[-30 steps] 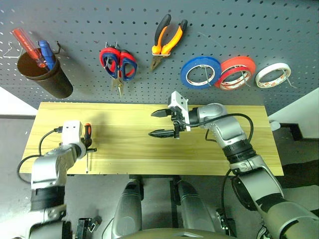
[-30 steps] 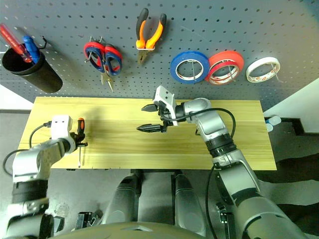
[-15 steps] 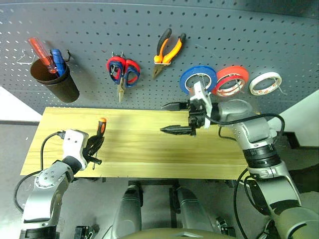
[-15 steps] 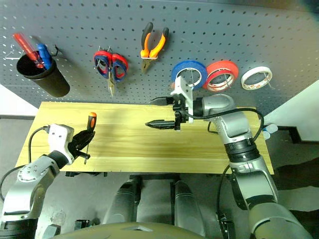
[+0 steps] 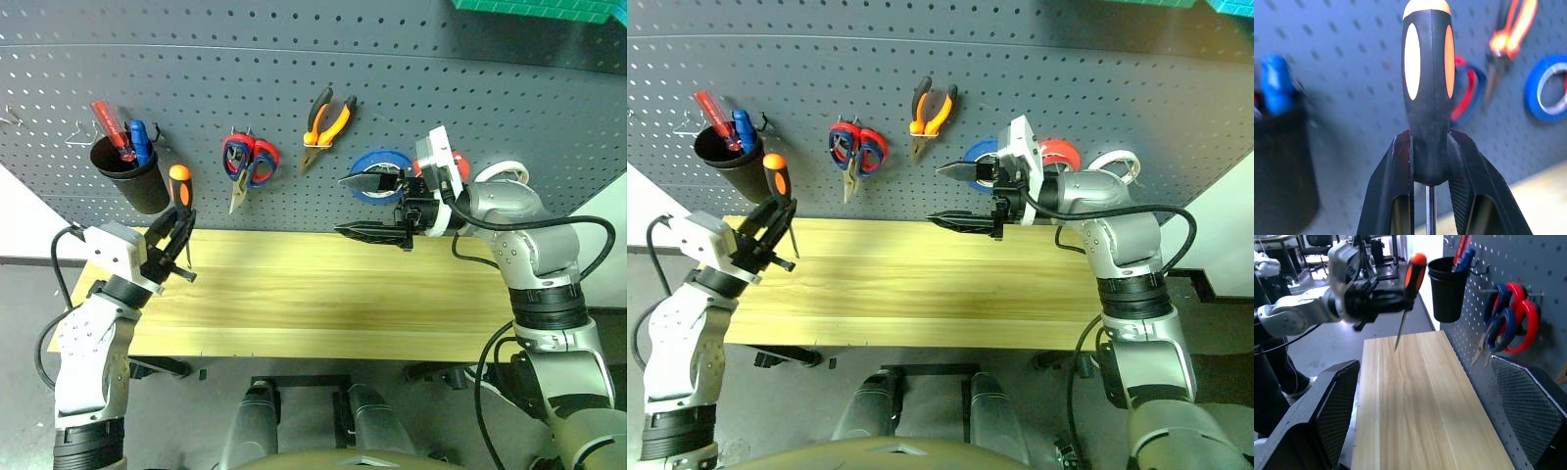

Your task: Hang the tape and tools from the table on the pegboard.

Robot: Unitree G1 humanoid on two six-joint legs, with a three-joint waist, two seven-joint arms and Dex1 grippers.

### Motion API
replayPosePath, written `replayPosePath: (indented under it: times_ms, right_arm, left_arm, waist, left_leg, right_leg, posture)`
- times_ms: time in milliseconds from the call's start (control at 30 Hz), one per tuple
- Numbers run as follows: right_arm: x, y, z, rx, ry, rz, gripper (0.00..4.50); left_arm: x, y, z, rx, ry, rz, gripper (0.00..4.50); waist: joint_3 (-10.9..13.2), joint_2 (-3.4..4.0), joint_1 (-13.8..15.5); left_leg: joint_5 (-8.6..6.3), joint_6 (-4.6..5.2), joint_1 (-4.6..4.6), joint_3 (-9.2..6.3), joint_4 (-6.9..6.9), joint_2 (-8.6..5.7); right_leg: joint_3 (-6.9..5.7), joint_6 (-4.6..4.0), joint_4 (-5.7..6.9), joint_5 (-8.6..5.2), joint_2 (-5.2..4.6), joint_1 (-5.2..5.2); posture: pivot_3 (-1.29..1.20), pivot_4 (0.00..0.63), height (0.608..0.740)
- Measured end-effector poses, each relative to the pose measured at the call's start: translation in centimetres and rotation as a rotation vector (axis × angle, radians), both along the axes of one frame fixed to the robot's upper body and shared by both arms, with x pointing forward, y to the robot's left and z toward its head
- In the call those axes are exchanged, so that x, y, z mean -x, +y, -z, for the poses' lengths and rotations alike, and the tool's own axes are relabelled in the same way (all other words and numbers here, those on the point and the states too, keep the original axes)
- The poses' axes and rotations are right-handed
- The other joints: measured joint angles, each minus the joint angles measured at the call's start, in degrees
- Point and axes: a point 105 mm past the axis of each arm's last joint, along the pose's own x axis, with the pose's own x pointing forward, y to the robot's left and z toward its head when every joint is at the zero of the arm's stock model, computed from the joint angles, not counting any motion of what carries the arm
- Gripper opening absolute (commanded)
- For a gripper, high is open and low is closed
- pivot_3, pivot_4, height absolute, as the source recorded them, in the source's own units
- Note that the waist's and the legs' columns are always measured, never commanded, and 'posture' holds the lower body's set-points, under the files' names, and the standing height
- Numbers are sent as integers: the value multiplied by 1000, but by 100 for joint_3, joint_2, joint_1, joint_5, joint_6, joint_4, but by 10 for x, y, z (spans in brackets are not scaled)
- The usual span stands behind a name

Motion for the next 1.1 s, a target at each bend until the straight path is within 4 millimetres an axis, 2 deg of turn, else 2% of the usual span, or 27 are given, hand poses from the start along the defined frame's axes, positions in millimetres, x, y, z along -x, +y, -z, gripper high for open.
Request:
replayPosePath:
  times_ms: [200, 367, 600, 700, 833, 933, 1100]
  right_arm:
    - [-1, -1, -18, 2, -45, -18, 4500]
    - [-4, -7, -26, -10, -55, -4, 4500]
    - [-6, -8, -28, -15, -54, -1, 4500]
    - [-7, -8, -32, -24, -58, -4, 4500]
    - [-9, -10, -31, -24, -49, 2, 4500]
    - [-9, -10, -32, -24, -53, 3, 4500]
    - [-9, -10, -33, -24, -57, 6, 4500]
  left_arm:
    - [-7, 11, -42, 16, -97, -40, 571]
    - [-3, 12, -85, 10, -202, -21, 571]
    - [-14, 21, -123, 47, -278, -63, 571]
    - [-21, 32, -127, 52, -276, -107, 571]
    - [-30, 45, -116, 60, -236, -149, 571]
    - [-33, 51, -112, 59, -227, -166, 571]
    - [-35, 55, -120, 58, -265, -174, 571]
  waist:
    - [-29, 12, -14]
    - [-54, 14, -3]
    - [-154, 10, -8]
    - [-200, 20, -26]
    - [-240, 22, -12]
    - [-253, 18, -10]
    - [-268, 17, -4]
  left_leg:
    - [-1, 0, 74, 0, 12, 2]
    - [-1, 1, 76, 0, 12, 2]
    - [0, 1, 81, 0, 12, 2]
    - [0, 1, 88, 1, 7, 2]
    - [0, 1, 88, 1, 6, 2]
    - [0, 1, 88, 0, 6, 2]
    - [0, 1, 88, 1, 6, 2]
  right_leg:
    - [0, 3, -13, 4, 1, 86]
    - [0, 4, -13, 4, 0, 90]
    - [0, 6, -5, 5, 3, 91]
    - [0, 22, -6, 13, 5, 94]
    - [1, 19, -5, 11, 5, 94]
    - [1, 20, -5, 12, 5, 94]
    - [0, 23, -5, 13, 4, 95]
  posture:
    - [231, 54, 740]
    - [228, 45, 740]
    - [220, 32, 740]
    - [216, 31, 740]
    - [210, 30, 740]
    - [211, 30, 740]
    - [211, 32, 740]
